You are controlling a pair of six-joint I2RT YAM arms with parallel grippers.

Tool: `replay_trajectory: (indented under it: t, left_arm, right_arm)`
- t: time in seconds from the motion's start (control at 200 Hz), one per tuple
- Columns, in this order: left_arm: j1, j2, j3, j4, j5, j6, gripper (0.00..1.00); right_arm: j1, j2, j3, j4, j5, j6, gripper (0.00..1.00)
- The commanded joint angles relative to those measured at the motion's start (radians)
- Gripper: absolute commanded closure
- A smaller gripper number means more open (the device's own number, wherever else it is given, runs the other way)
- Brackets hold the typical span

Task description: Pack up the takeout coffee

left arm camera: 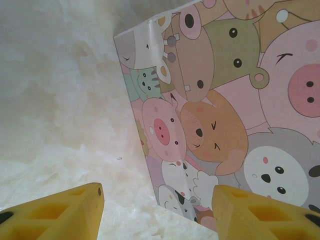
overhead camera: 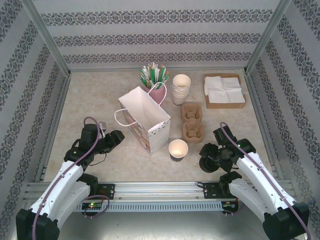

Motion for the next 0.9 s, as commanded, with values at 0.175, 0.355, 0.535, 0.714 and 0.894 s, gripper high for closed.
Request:
replay_trajectory:
  t: [0.175, 0.355, 0.535, 0.714, 0.894]
  left_arm:
    - [-0.014, -0.005, 0.004, -0.025, -0.013, -0.005, 0.4]
    - [-0.013, -0.005, 0.005, -0.031, -0.011, -0.006, 0.4]
    - [-0.013, -0.008, 0.007, -0.034, -0.012, -0.006, 0.4]
    - [-0.015, -0.008, 0.004, -0.035, -0.014, -0.004, 0.4]
    - [-0.015, -0.006, 0.006, -0.035, -0.014, -0.004, 0.4]
  right_arm:
    - [-0.01, -0.009, -0.044, 0.034, -0.008, -0.044, 0.13]
    - [-0.011, 0.01, -0.046, 0.062, -0.021, -0.059, 0.18]
    - [-0.012, -0.007, -0.035, 0.075, -0.026, -0.062, 0.2]
    - [-0.012, -0.018, -0.031, 0.061, -0.019, -0.079, 0.16]
    - [-0.01, -0.024, -0.038, 0.059, -0.03, -0.092, 0.2]
